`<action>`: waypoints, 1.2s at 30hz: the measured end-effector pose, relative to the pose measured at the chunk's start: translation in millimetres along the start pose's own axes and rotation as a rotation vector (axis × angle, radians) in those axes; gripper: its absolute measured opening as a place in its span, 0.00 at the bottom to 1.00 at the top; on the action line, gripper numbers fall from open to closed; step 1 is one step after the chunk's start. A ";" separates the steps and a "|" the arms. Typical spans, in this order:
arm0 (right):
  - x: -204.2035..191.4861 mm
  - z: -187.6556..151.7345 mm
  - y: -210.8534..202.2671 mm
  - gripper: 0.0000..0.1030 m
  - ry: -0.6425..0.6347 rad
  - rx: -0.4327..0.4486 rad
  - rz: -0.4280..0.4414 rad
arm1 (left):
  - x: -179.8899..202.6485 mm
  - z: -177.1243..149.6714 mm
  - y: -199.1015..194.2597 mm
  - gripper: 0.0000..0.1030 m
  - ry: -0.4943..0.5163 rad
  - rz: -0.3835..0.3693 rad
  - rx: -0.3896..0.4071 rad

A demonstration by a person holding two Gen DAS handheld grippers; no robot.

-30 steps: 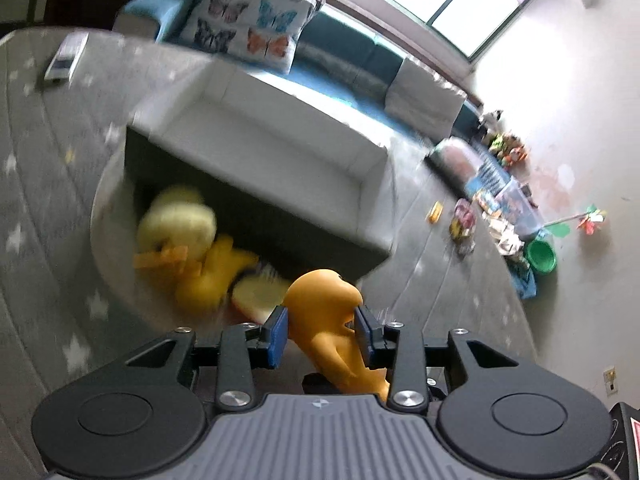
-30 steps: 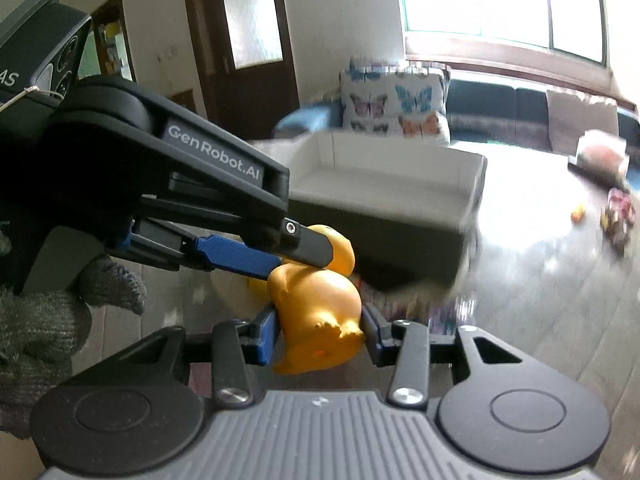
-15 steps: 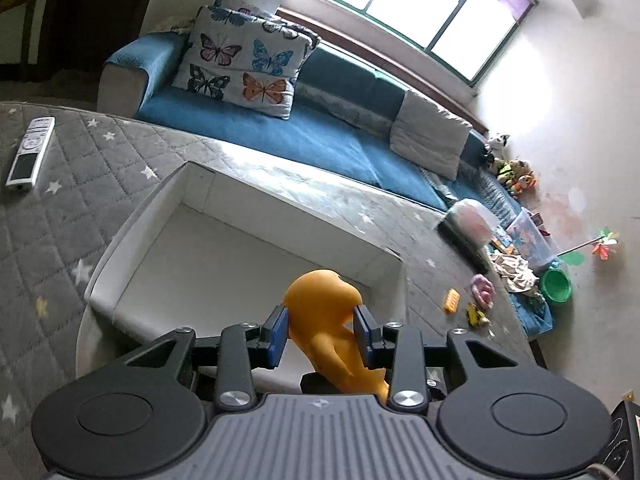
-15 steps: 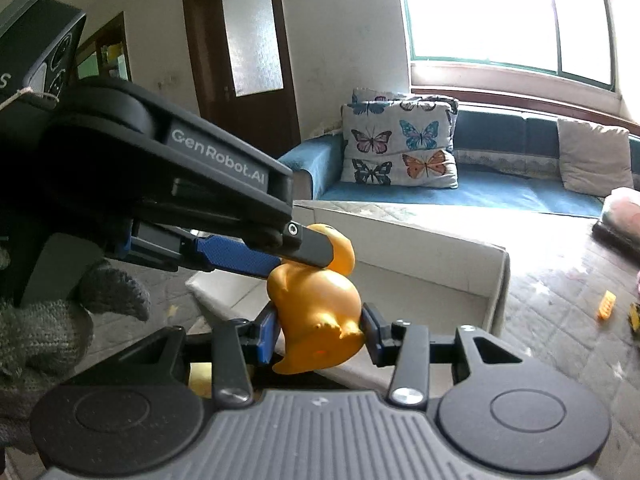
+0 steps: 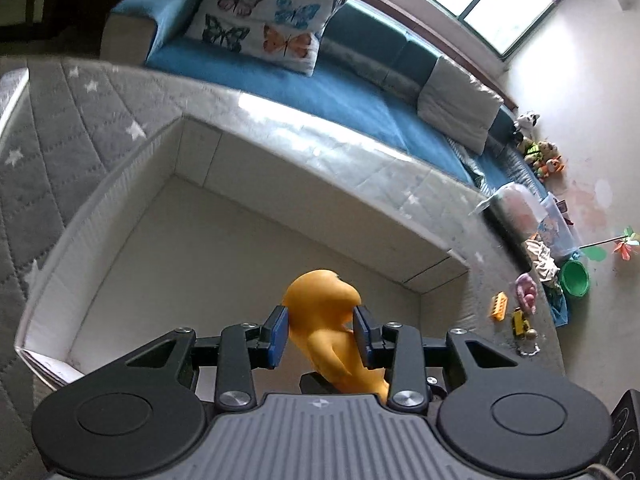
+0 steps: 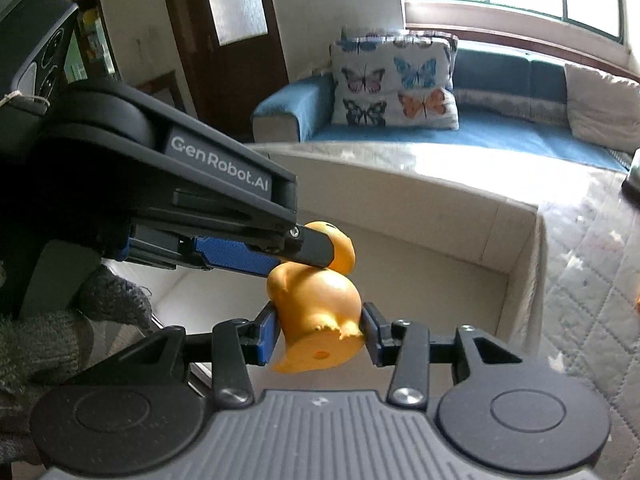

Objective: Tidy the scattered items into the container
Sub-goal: 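Lower the duck into the box and open the right gripper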

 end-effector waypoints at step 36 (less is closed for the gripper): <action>-18.6 -24.3 -30.7 0.56 -0.148 -0.049 0.038 | -24.8 -61.0 -71.2 0.30 0.031 0.049 -0.045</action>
Point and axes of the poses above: each gripper's, at about its wrist camera, not at the fingertips, and y roughly the way its jaws point, x to its right, z to its top, the point moved 8 cm from there along y, roughly the way its jaws point, and after that the axes turned 13 degrees about -z, right-handed, at the moved point
